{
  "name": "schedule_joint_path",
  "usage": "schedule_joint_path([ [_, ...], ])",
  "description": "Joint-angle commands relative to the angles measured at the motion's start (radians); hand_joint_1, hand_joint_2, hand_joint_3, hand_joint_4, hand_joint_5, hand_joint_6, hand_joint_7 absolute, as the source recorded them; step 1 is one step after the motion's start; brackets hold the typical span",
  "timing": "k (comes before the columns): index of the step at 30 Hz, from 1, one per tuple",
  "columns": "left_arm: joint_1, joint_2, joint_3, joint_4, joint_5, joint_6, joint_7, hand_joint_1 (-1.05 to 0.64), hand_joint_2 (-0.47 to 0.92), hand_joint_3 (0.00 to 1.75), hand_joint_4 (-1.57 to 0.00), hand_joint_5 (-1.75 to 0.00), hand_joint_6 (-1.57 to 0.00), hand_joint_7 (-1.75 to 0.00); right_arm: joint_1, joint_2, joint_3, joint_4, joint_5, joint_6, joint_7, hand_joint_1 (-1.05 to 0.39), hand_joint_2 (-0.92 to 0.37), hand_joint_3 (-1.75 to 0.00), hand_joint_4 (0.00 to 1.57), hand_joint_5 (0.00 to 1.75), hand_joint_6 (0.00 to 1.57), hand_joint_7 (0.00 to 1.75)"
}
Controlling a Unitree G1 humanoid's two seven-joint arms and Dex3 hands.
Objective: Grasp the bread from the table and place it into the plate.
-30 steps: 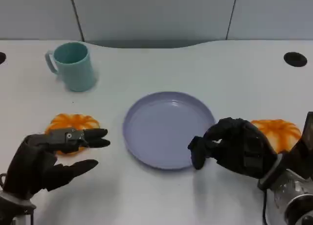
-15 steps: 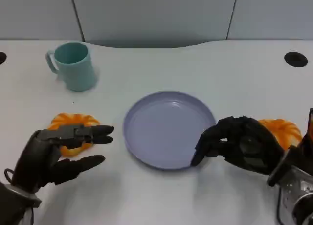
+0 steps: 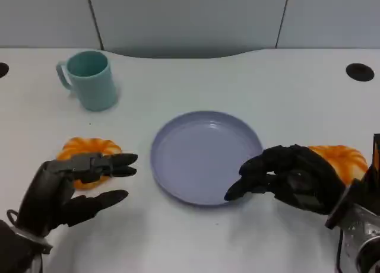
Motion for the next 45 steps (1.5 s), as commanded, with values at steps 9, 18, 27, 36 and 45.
schedule_joint_path([
  [9, -0.019, 0.102, -0.001, 0.016, 0.216, -0.097, 0.184, -0.55, 0.88, 0.01, -0.87, -0.31, -0.96, 0.00, -0.014, -0.010, -0.001, 0.005, -0.007, -0.011, -0.011, -0.69, -0.92, -0.09, 0.67, 0.61, 1.07, 0.01],
  [18, -0.113, 0.276, -0.152, 0.046, 0.829, 0.091, 0.870, -1.03, 0.92, 0.28, -1.01, -0.33, -1.05, -0.08, -0.014, -0.008, -0.002, 0.008, -0.013, -0.011, -0.020, -0.69, -0.92, -0.09, 0.68, 0.59, 1.07, 0.01],
  [27, -0.264, 0.280, -0.393, 0.239, 0.981, 0.241, 1.226, -1.05, 0.92, 0.59, -0.47, -1.65, -0.43, -1.53, -0.009, -0.020, -0.008, 0.005, -0.006, -0.011, 0.001, -0.69, -0.92, -0.09, 0.69, 0.58, 1.07, 0.01],
  [36, -0.351, 0.255, -0.532, 0.359, 1.000, 0.415, 1.306, -1.05, 0.92, 0.93, -1.08, -1.75, -0.83, -1.75, 0.003, -0.024, -0.013, 0.000, -0.001, -0.018, 0.024, -0.69, -0.92, -0.09, 0.70, 0.57, 1.07, 0.01],
  [45, -0.371, 0.215, -0.558, 0.405, 0.946, 0.534, 1.206, -1.05, 0.92, 1.08, -1.57, -1.75, -1.57, -1.75, 0.011, -0.023, -0.014, -0.004, 0.002, -0.026, 0.037, -0.69, -0.92, -0.09, 0.70, 0.56, 1.07, 0.00],
])
